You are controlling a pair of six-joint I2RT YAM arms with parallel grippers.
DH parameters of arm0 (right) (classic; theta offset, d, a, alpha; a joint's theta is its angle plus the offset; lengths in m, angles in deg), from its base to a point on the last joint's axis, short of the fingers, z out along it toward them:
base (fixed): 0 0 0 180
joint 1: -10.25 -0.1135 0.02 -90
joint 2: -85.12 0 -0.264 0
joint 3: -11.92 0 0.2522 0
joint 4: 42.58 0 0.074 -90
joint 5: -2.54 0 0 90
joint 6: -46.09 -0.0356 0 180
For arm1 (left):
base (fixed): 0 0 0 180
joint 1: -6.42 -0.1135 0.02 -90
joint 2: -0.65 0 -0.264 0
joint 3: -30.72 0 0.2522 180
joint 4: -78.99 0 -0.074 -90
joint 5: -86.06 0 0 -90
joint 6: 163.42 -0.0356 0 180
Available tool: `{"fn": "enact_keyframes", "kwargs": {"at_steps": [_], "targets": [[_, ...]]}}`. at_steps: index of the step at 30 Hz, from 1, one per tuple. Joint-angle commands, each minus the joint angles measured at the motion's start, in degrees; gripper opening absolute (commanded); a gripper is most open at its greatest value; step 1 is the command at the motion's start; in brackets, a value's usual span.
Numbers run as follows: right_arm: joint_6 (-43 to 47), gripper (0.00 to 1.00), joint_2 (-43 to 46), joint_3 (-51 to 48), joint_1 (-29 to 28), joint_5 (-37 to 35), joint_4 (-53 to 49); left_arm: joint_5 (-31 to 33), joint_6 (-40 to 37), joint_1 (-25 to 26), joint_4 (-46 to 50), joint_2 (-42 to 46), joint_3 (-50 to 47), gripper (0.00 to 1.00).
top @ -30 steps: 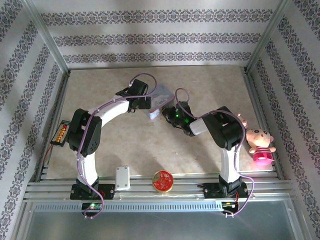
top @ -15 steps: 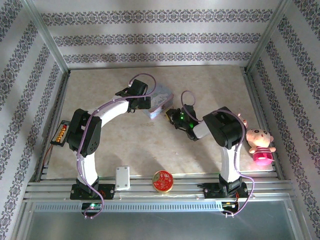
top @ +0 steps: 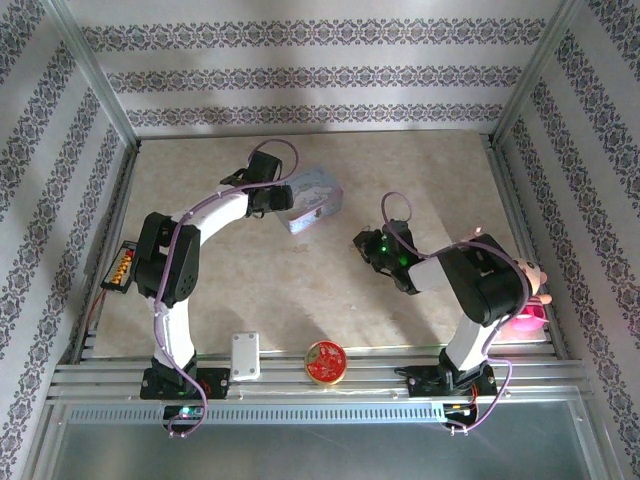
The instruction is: Unlock the padlock with the key
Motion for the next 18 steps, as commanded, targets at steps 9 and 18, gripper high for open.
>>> {"fn": "enact_keyframes", "kwargs": {"at_steps": [9,18], "targets": [[22.81,0.00,11.31,7.91,-0.74,-6.56,-37.14,-15.64,2.69,-3.92,-6.17,-12.84,10.77,0.71],[33.24,0.00,8.67,14.34,5.08,3.48,-49.50,-21.98,7.31,-7.30,-10.99,-13.14,14.66,0.95]]}}
